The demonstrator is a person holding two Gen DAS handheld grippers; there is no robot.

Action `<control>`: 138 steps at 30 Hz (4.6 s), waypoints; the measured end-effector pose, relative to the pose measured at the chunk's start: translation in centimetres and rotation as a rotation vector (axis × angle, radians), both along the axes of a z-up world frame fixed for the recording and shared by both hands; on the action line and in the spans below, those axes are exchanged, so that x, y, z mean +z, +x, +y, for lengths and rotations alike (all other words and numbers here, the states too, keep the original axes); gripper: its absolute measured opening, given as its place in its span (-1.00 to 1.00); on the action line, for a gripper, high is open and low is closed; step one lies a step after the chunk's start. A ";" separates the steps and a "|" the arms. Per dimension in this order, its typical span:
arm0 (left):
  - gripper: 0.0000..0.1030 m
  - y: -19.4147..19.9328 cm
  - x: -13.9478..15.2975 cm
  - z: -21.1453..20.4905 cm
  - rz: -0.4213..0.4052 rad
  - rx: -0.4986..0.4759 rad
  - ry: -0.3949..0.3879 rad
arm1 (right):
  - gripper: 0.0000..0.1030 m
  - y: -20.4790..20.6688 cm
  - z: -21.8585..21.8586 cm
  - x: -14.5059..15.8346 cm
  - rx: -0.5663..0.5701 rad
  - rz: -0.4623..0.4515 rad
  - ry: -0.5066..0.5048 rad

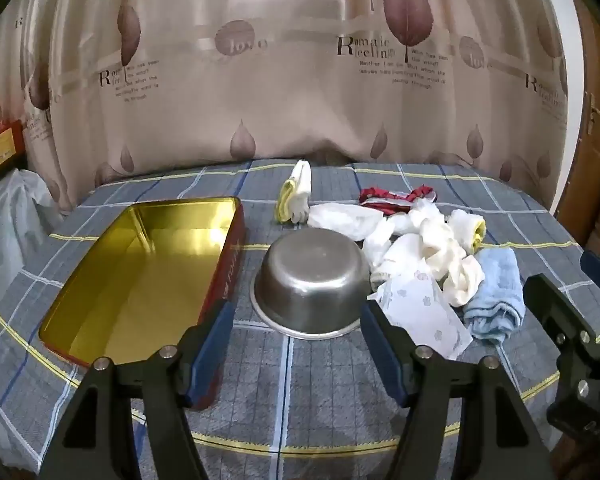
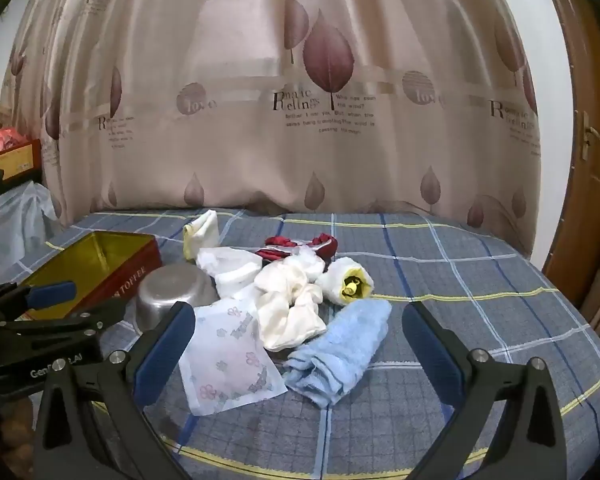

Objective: Organize soft objects
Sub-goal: 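Reach the left tool to the white printed handkerchief and grasp it, then carry the handkerchief over the gold tin tray and open the left tool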

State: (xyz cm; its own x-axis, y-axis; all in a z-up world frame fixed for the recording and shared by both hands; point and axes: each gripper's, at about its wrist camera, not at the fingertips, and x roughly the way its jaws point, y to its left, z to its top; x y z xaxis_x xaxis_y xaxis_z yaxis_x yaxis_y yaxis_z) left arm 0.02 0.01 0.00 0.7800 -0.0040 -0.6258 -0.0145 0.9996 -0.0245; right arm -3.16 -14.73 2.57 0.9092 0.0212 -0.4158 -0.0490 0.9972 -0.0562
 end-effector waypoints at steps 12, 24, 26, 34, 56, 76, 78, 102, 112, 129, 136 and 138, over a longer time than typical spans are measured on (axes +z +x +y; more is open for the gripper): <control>0.31 -0.3 -0.8 -0.3 0.024 -0.005 0.004 | 1.00 0.0 -1.8 -1.1 -0.010 0.016 0.027; 0.31 -0.4 -1.8 -1.4 0.116 -0.056 -0.056 | 1.00 -0.4 -6.0 -1.5 -0.108 0.050 0.041; 0.31 -0.2 -2.0 -1.8 0.140 -0.073 -0.079 | 1.00 -0.3 -6.4 -1.8 -0.117 0.059 0.048; 0.31 1.3 -3.5 -3.0 0.222 -0.139 -0.138 | 1.00 -0.2 -6.6 -2.5 -0.110 0.063 0.062; 0.31 5.5 -5.1 -4.0 0.255 -0.222 -0.299 | 1.00 0.4 -7.2 -2.8 -0.097 0.074 0.121; -0.84 4.1 -3.6 -5.5 0.210 -0.263 -0.224 | 1.00 0.5 -7.7 -2.8 -0.105 0.078 0.157; -0.84 3.3 -2.8 -4.8 0.202 -0.239 -0.217 | 1.00 0.5 -7.7 -2.8 -0.103 0.077 0.155; -0.84 1.2 3.8 4.5 0.092 -0.046 -0.091 | 1.00 0.7 -6.6 -3.2 -0.125 0.099 0.061; -0.84 3.1 3.9 10.8 0.097 0.031 -0.039 | 1.00 1.3 -5.6 -3.5 -0.131 0.130 -0.006; -0.79 10.4 -1.4 17.5 0.306 0.111 -0.002 | 1.00 4.1 -2.8 -2.7 0.026 0.217 -0.053; -0.18 11.0 -2.2 17.8 0.315 0.164 0.079 | 0.88 8.6 -1.1 -2.3 0.151 0.307 -0.050; -0.16 10.9 -1.9 18.1 0.291 0.181 0.089 | 0.63 9.9 -1.2 -2.5 0.165 0.347 -0.021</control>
State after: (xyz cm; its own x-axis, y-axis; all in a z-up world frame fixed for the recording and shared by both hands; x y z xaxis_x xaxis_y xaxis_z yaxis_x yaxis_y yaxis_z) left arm 10.95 18.09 -1.86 0.5519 0.1821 -0.8138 -0.1848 0.9783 0.0936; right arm 6.77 -15.96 0.03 0.6997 0.1435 -0.6999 -0.2285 0.9731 -0.0289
